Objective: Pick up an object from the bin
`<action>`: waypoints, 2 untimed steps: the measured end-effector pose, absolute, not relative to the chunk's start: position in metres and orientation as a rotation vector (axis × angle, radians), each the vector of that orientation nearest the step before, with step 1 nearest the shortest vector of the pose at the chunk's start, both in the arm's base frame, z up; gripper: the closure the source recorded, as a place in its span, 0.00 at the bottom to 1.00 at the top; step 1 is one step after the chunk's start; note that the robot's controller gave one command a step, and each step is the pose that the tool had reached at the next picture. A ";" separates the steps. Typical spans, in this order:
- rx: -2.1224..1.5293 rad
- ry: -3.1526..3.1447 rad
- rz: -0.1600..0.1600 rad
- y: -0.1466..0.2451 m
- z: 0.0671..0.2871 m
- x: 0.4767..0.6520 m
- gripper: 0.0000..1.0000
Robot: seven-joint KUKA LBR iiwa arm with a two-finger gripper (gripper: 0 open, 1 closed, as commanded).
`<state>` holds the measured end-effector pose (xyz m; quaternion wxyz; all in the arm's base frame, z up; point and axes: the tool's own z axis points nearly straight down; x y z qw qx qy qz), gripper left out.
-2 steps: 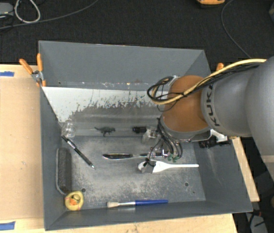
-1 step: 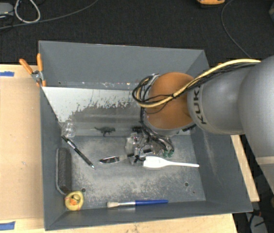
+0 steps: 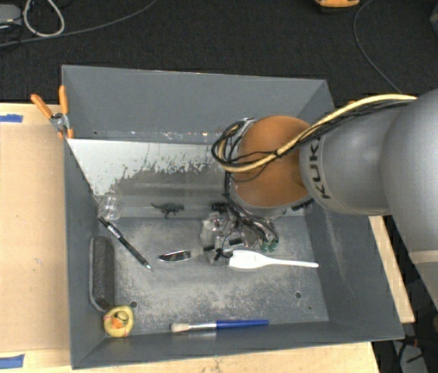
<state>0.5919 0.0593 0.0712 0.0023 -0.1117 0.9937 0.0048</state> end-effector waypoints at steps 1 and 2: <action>-0.350 3.123 0.016 0.059 0.088 0.590 1.00; -0.349 3.118 0.015 0.060 0.110 0.591 1.00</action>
Offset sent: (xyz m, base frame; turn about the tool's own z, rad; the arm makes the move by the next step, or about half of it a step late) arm -0.0019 -0.0001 0.0132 0.0006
